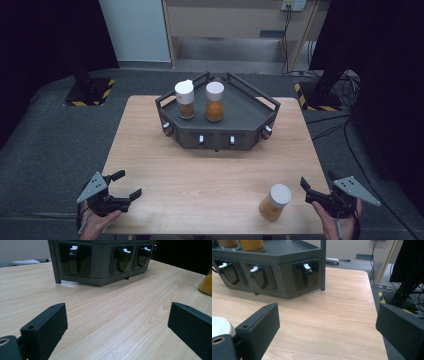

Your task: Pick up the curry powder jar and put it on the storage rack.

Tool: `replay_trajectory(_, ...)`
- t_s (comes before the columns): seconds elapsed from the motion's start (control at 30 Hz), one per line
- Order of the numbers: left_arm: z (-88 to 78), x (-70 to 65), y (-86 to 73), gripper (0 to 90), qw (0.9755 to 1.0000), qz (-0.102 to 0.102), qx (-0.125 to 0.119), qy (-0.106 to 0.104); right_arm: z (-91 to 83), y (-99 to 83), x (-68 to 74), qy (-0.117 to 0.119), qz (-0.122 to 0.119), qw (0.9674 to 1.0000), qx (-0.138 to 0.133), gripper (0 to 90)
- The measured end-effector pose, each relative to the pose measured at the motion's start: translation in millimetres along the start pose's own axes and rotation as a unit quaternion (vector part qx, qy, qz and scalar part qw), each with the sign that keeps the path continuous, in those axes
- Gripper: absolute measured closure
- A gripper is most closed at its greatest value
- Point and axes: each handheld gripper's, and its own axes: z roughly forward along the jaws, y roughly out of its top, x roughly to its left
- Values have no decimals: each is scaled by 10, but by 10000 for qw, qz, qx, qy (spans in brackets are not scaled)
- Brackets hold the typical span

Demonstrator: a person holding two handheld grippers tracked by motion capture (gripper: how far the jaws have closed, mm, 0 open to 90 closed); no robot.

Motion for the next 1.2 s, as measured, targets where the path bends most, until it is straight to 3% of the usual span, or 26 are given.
replay_trajectory(0.6,2,2,-2,16,10000,32,-22,-41,128,-155,35,83,-305,9995,97,55)
replay_trajectory(1.2,5,7,-3,17,10000,27,-16,-55,126,-176,-24,124,-129,9998,96,55)
